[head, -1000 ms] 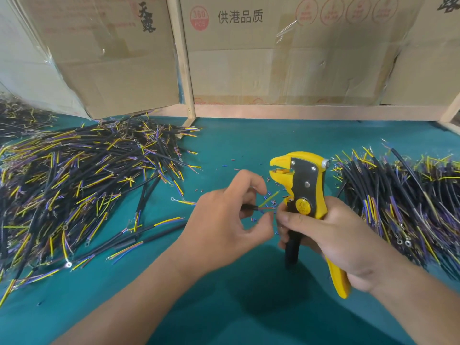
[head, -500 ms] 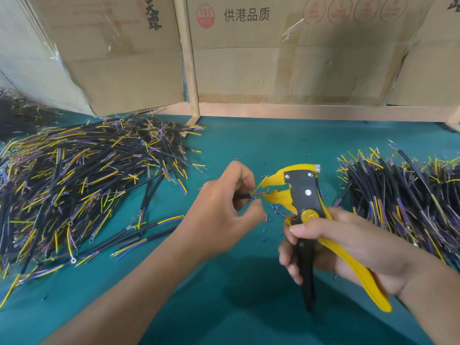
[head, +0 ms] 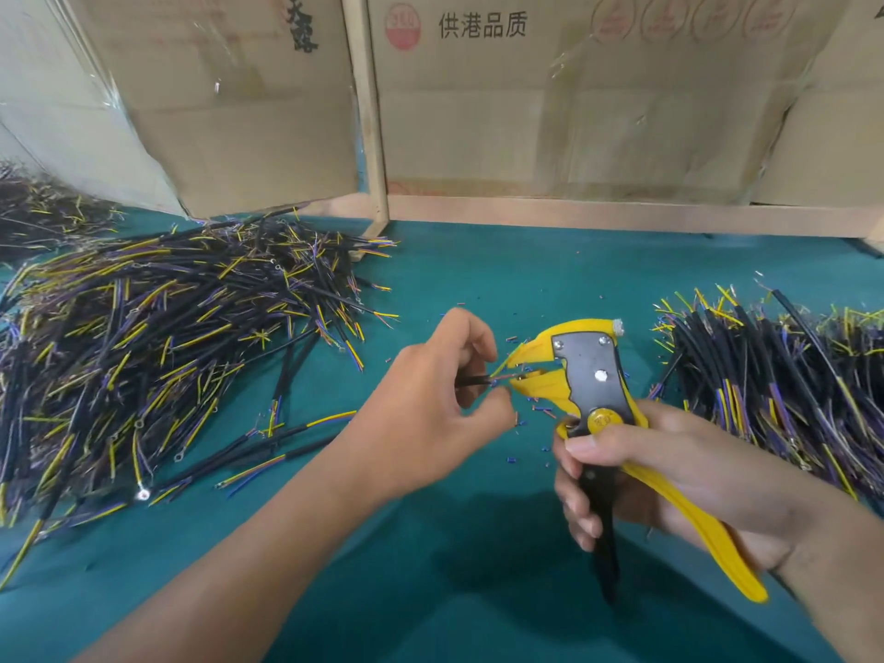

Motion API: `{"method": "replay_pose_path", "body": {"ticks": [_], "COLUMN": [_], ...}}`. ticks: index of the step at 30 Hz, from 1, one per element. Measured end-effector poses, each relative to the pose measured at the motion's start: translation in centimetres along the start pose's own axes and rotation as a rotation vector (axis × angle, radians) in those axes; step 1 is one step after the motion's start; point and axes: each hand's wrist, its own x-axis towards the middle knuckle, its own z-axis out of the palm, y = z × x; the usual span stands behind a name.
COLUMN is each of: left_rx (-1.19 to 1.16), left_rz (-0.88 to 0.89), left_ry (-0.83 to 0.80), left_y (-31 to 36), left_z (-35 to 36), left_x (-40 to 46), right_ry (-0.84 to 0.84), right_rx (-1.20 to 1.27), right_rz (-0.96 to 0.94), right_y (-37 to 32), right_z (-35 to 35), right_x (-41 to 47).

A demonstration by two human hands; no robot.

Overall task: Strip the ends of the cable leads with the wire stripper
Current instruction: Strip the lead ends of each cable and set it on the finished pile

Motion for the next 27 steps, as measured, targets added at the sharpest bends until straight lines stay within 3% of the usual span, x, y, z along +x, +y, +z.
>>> {"method": "replay_pose_path", "body": {"ticks": [11,17,27], "left_rx": [-0.009,-0.163,-0.263], "left_rz": [-0.016,-0.031,-0.055], "left_ry": [-0.026,-0.139,-0.186], "left_y": [0.08,-0.07,0.07], "left_z": [-0.31,-0.69,-0.95], "left_x": [-0.01,-0.11,-0.03], "right_ry": [-0.1,-0.061,-0.022], "right_rx": [-0.121,-0.104,-0.043], "right_rz": [0.041,0.063,0.058], "right_y": [-0.33,-0.4,-0.4], "right_z": [-0.82,-0.76,-0.95], "right_x": [-0.62,-0.8,-0.47]}}
